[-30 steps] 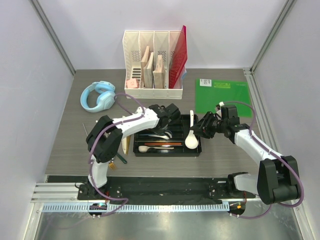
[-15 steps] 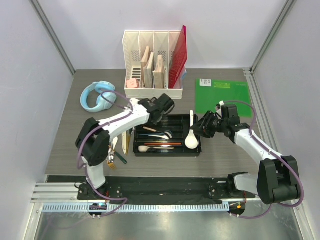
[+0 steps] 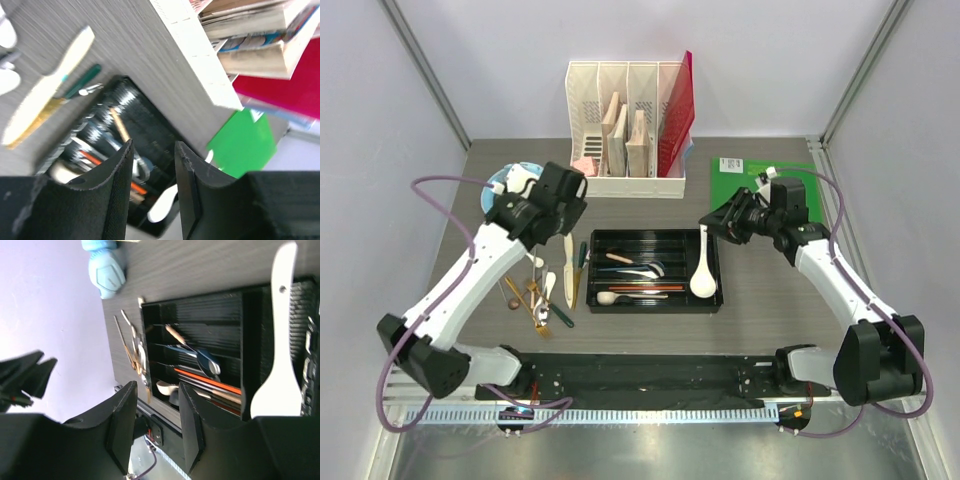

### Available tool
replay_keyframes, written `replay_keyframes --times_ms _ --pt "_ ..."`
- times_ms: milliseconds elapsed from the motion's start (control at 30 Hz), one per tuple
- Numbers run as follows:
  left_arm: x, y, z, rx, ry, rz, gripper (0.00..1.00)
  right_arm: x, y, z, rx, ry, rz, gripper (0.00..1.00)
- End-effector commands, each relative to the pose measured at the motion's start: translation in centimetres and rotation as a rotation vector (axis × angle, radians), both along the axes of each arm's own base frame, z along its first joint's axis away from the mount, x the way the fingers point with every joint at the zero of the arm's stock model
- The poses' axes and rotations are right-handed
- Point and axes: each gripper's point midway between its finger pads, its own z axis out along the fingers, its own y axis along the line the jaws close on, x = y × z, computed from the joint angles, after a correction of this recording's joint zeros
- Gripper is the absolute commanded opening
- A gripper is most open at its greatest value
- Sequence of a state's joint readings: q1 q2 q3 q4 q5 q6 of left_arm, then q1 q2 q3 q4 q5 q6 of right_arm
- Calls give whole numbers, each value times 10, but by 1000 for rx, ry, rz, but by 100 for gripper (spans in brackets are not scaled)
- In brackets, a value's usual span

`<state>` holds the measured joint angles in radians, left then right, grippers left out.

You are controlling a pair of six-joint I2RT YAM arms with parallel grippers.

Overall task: Sort the eating utensils into containers
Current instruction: Place the spoon in the storage box, then adjust the spoon in the storage box.

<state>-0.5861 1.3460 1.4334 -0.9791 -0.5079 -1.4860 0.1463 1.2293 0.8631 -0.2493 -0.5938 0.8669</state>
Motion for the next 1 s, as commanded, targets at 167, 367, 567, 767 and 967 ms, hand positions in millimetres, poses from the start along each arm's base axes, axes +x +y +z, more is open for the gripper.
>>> replay_keyframes --times_ms 167,367,567,767,967 --pt "-66 31 -7 205 136 -279 38 36 46 51 -32 -98 133 41" --pt "-86 30 -29 157 113 -346 38 41 115 22 -211 -58 374 43" --pt "-91 49 -30 272 139 -352 39 25 133 -26 -365 23 506 50" --pt "-91 46 -49 299 198 -385 39 -3 155 -76 -476 58 660 50" --pt "-90 42 -60 298 231 -400 39 -18 176 -97 -515 40 750 50"
